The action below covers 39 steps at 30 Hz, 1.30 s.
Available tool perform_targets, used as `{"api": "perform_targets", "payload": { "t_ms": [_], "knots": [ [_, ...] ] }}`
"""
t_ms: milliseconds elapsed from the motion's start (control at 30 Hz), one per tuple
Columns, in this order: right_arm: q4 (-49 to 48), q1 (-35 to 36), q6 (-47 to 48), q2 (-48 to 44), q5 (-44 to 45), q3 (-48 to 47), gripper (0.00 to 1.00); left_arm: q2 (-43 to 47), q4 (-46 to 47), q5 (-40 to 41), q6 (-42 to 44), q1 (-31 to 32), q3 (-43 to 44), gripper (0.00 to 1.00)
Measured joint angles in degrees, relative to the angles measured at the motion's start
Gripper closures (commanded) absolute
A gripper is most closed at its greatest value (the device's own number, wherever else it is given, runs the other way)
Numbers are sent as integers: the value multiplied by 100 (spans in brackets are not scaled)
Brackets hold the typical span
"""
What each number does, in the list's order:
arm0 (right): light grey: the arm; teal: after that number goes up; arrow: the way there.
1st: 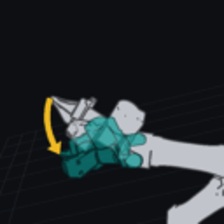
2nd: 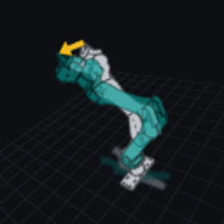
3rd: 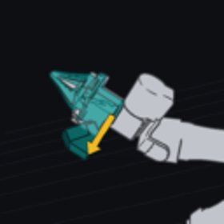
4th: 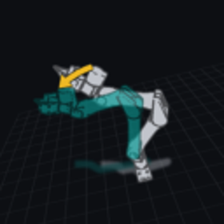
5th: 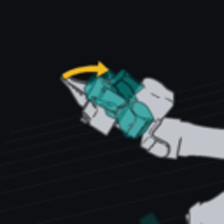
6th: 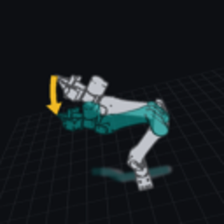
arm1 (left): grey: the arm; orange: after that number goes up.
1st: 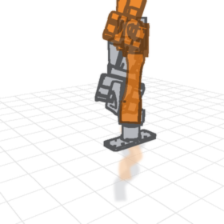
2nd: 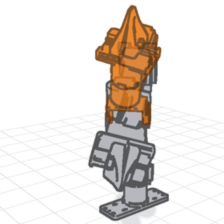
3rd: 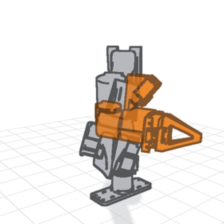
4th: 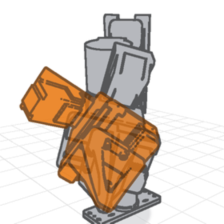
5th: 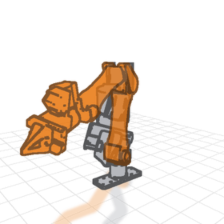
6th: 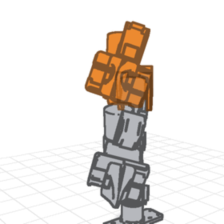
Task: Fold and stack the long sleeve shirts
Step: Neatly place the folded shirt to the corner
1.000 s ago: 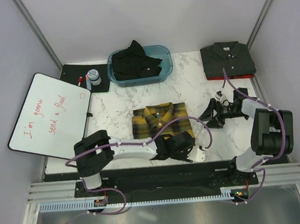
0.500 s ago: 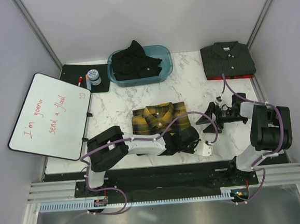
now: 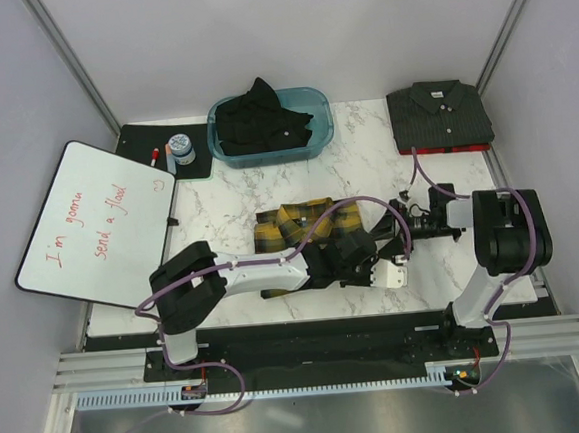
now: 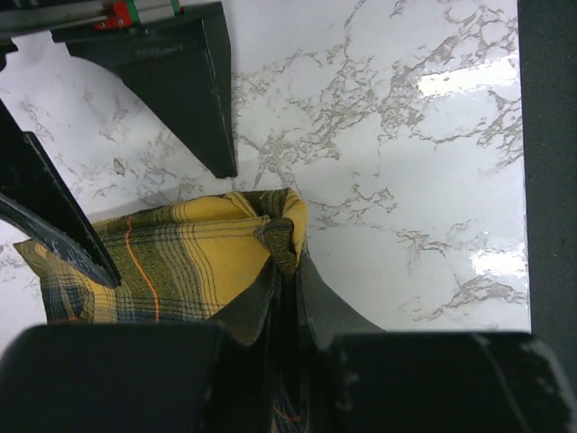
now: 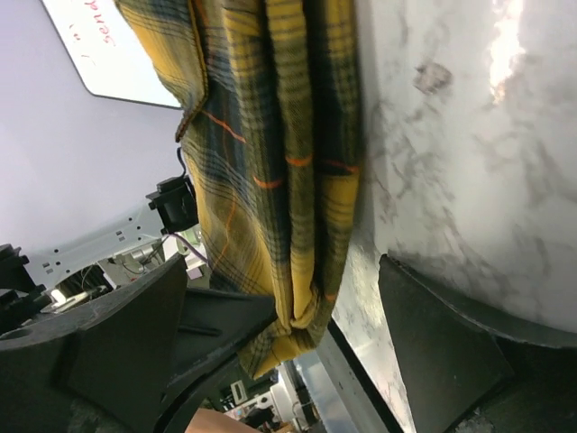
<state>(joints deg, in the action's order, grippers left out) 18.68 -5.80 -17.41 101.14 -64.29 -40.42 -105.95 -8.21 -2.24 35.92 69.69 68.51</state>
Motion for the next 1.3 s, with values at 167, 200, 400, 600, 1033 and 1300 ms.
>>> {"api": "perform_targets", "payload": {
  "t_ms": [167,200,400,600,1033,1300],
  "knots": [
    [-1432,212,-723,13,-258,404,11,79,-92,-94,-48,-42,2,91],
    [-1740,267,-903,44,-284,461,12,101,-107,-103,-57,-52,2,91],
    [-3458,570,-1926,328,-306,680,16,229,-122,-136,-59,-105,2,92],
    [-4756,820,-2898,529,-133,839,18,229,-114,-164,-68,-144,2,92],
    [-5919,1259,-4430,551,1255,1126,72,229,-63,-262,-125,-225,2,88],
    [-4315,1338,-3882,-107,2009,992,100,264,-269,-302,-417,-358,52,26]
  ]
}}
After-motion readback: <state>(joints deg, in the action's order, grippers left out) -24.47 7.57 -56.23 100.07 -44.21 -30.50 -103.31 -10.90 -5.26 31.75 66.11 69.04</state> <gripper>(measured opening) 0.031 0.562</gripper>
